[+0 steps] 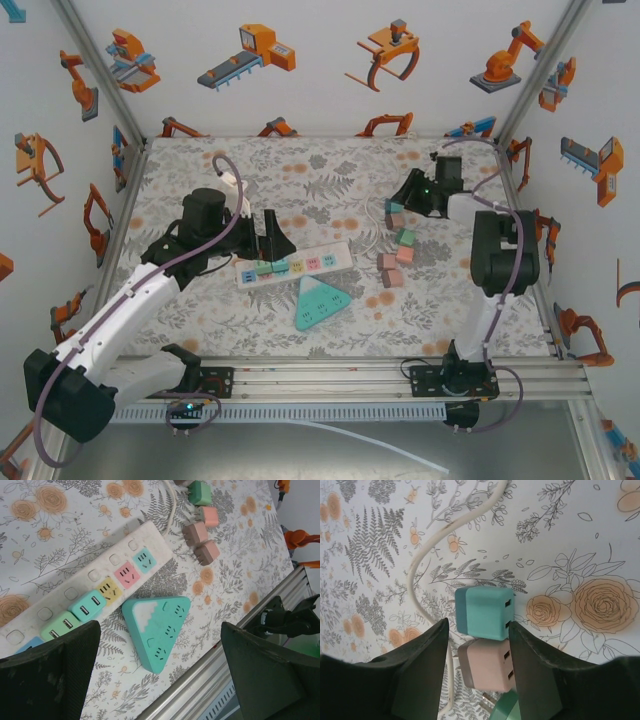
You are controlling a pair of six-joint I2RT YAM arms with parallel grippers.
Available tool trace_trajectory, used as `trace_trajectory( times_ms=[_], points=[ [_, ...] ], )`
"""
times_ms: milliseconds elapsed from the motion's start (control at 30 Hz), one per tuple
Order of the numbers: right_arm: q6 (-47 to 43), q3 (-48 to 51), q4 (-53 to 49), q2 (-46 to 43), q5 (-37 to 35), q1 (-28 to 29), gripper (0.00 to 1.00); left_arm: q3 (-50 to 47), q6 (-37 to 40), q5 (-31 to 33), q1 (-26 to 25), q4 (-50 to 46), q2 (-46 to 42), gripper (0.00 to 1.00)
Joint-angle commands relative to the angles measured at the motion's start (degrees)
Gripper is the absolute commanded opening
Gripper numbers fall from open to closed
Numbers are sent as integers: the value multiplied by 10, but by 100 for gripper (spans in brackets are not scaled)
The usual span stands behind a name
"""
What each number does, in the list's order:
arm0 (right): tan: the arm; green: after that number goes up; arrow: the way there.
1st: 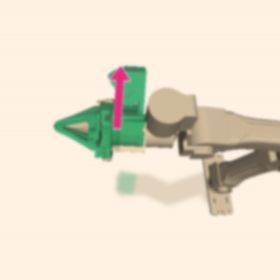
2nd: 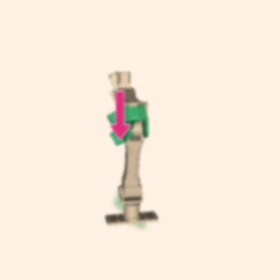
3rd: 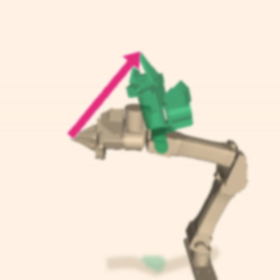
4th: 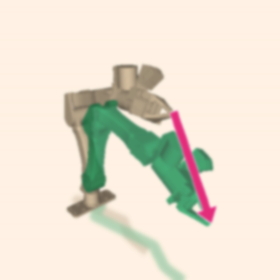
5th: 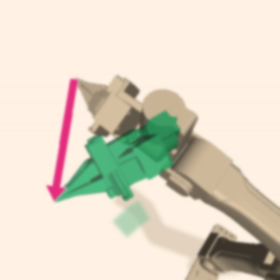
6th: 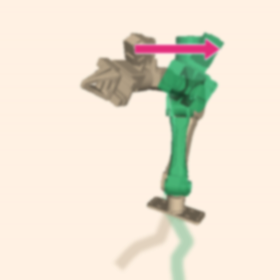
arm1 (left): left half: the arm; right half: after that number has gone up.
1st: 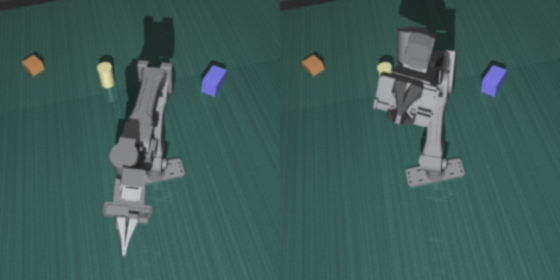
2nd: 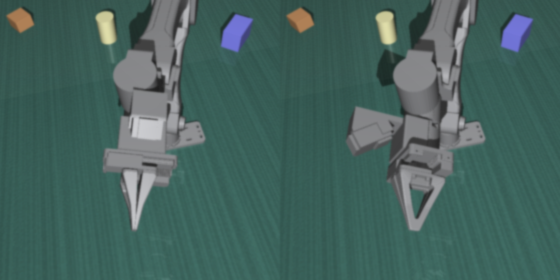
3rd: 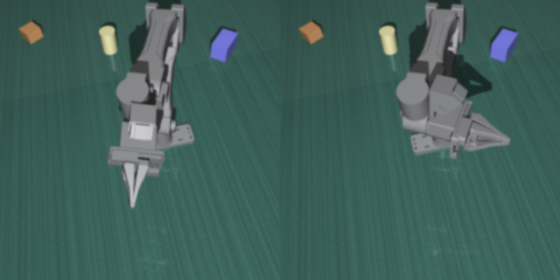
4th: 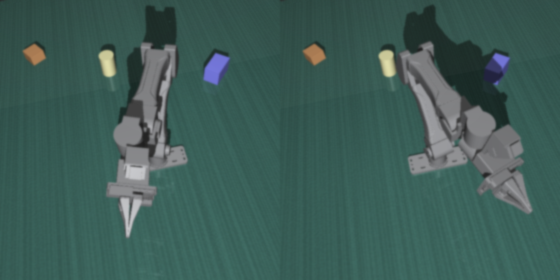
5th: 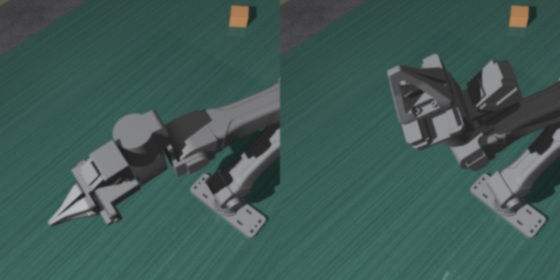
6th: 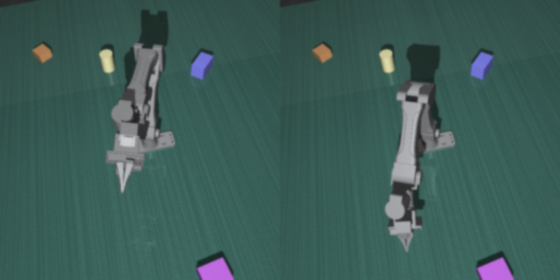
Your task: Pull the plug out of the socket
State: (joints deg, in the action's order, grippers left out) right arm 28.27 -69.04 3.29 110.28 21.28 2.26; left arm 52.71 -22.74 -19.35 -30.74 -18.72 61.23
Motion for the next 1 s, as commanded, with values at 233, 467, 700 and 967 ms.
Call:
trace_trajectory(
  times_ms=[233,467,700,967],
  points=[
    [-92,-18,19,-121,32,27,48,10,-18,88,4,-35,-20,99],
    [-255,-10,68,-167,129,113,46,-5,-123,111,65,-53,-20,88],
    [-441,-21,29,-179,225,210,46,-7,-200,154,118,-121,-20,85],
    [-682,-93,-178,-130,290,321,47,-17,-267,161,167,-180,1,80]
  ],
)
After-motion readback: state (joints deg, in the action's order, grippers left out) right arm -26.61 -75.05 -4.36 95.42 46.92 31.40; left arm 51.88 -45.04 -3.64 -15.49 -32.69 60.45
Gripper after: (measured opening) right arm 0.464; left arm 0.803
